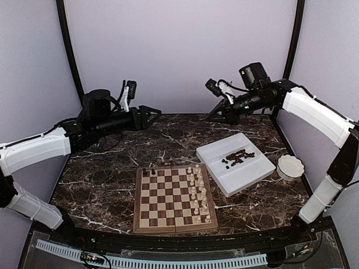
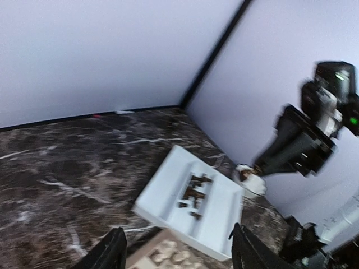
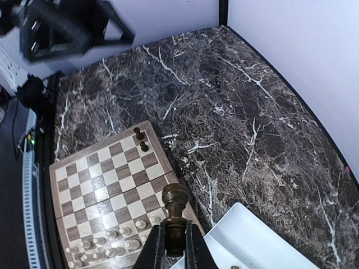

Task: Set up the chess pieces on the board
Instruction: Place the bishop on f8, then pick up the chess pile from the storage box.

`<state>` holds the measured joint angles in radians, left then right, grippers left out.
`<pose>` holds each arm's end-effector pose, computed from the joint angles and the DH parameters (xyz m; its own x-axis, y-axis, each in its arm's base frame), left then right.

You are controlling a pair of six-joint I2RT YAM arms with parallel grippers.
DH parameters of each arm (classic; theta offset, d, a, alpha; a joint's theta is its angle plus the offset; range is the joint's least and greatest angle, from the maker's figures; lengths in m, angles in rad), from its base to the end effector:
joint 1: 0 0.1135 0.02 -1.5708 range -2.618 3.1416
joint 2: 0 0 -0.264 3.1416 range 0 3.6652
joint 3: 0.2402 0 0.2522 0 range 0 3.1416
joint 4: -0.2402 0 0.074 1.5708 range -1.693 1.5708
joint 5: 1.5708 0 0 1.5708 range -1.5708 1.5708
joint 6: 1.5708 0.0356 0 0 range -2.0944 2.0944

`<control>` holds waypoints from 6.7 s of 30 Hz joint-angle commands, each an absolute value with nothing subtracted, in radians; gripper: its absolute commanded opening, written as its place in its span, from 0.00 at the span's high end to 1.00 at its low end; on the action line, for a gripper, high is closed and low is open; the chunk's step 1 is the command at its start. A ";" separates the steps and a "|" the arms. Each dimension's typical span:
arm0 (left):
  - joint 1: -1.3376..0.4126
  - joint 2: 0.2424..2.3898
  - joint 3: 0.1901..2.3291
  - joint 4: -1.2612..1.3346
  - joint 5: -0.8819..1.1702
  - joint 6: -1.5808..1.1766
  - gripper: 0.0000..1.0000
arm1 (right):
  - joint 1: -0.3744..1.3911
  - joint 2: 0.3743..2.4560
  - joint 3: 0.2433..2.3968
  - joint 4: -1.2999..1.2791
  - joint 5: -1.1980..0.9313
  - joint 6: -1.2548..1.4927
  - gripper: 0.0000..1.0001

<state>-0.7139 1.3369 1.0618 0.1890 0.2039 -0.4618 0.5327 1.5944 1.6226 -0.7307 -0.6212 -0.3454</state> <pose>0.2366 -0.2145 0.3522 -0.4118 -0.2205 -0.8842 0.6816 0.5694 -0.4595 0.2892 0.1946 0.3778 -0.2544 -0.4695 -0.8455 -0.9371 0.3358 0.0954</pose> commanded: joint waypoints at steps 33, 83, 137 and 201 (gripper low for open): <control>-0.548 0.799 0.645 -0.127 -0.449 -0.470 0.20 | 1.172 2.302 2.079 -0.802 0.050 -0.555 1.00; -0.544 0.831 0.591 -0.086 -0.370 -0.511 0.20 | 1.186 2.383 2.140 -0.802 0.005 -0.510 0.74; -0.544 1.154 0.871 -0.069 0.107 -0.287 0.35 | 0.617 1.824 1.640 -0.801 -0.148 -0.565 0.76; -0.694 1.410 0.985 0.102 0.327 -0.323 0.39 | 0.376 1.943 1.382 -0.766 -0.128 -0.767 0.67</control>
